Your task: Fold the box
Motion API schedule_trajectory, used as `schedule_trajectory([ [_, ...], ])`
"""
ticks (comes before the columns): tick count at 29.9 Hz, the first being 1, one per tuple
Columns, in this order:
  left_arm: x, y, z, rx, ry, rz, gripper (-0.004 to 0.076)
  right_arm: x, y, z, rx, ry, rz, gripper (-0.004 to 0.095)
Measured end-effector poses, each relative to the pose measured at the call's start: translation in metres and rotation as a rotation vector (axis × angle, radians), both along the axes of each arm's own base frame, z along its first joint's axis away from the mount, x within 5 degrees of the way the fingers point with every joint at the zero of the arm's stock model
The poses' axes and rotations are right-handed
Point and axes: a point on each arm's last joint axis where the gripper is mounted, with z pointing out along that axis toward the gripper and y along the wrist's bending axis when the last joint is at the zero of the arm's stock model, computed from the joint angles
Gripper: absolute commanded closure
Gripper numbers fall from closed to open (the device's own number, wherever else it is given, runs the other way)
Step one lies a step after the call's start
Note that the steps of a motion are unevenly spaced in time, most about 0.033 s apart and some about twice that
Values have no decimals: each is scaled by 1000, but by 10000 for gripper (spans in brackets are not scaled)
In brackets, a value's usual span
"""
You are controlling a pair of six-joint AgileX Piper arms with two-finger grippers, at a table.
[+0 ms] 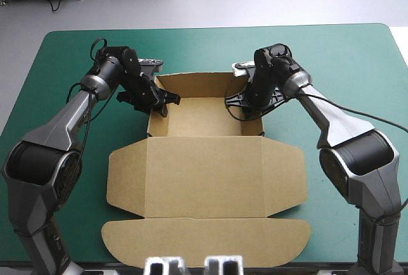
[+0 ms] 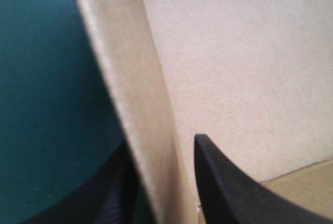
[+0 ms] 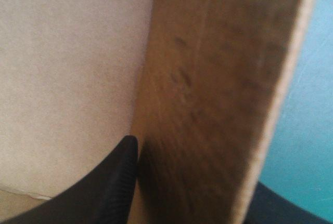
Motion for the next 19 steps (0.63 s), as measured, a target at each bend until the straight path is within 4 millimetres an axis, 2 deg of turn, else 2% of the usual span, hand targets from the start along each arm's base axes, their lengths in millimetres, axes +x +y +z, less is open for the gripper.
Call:
schedule_trajectory([
  [2, 0, -3, 0, -19, -4, -5, 293, 2, 0, 4, -3, -18, 2, 449],
  [8, 1, -8, 0, -40, -15, -10, 293, 6, -1, 15, -11, -70, 7, 449],
  [19, 6, -10, -3, -39, -46, -5, 293, 8, -3, 18, -38, -97, 14, 448],
])
